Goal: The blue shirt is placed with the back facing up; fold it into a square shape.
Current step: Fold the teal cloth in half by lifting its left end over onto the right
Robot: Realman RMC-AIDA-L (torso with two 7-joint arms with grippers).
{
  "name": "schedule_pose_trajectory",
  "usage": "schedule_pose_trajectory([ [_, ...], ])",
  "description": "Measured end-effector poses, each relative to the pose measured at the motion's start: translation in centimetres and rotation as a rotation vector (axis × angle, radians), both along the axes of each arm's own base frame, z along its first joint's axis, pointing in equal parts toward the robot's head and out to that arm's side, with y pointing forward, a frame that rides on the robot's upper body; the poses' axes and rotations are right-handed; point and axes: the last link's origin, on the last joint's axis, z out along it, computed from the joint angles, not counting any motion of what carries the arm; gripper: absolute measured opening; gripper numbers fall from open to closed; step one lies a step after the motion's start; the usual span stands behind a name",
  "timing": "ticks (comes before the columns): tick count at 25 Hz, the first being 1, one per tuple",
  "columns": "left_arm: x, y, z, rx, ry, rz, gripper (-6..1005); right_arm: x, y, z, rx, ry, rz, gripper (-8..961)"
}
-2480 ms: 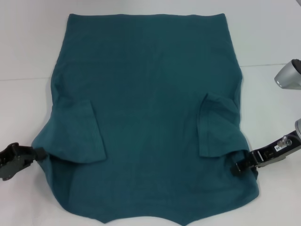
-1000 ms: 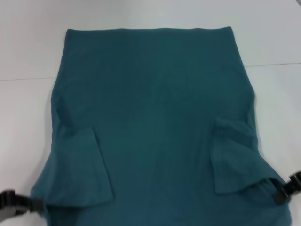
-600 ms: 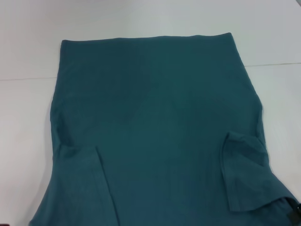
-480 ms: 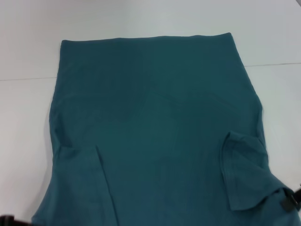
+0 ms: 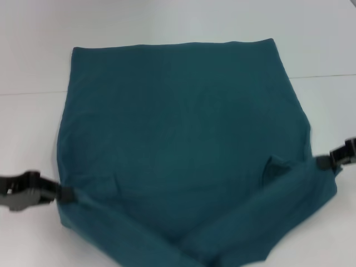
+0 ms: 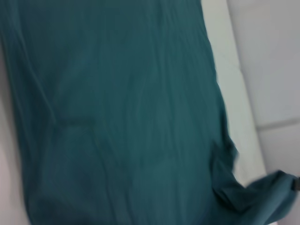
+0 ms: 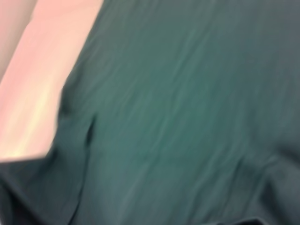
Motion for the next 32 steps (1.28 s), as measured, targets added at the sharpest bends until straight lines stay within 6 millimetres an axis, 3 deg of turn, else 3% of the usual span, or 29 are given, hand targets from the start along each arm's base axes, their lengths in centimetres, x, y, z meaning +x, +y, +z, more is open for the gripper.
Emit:
schedule_pose_trajectory([
  [7,1.9,5.2,-0.3,0.085,0.091,0.023,-1,-0.3,3.6,0.9,0.196,-0.035,-0.082,31],
  [15,2.7,9.0,-0.8,0.212,0.214,0.054,-2,-1.0,7.8,-1.3,0.356,-0.080,-0.085,31],
  [24,2.1,10.6,-4.7,0.281,0.443,-0.017,-2,-0.3,10.0,-5.5,0.421,-0.225,-0.078,31],
  [32,3.0,11.4,-3.4,0.346,0.428,-0.016,-2,-1.1,10.8,-4.0,0.489,-0.203,-0.099,31],
])
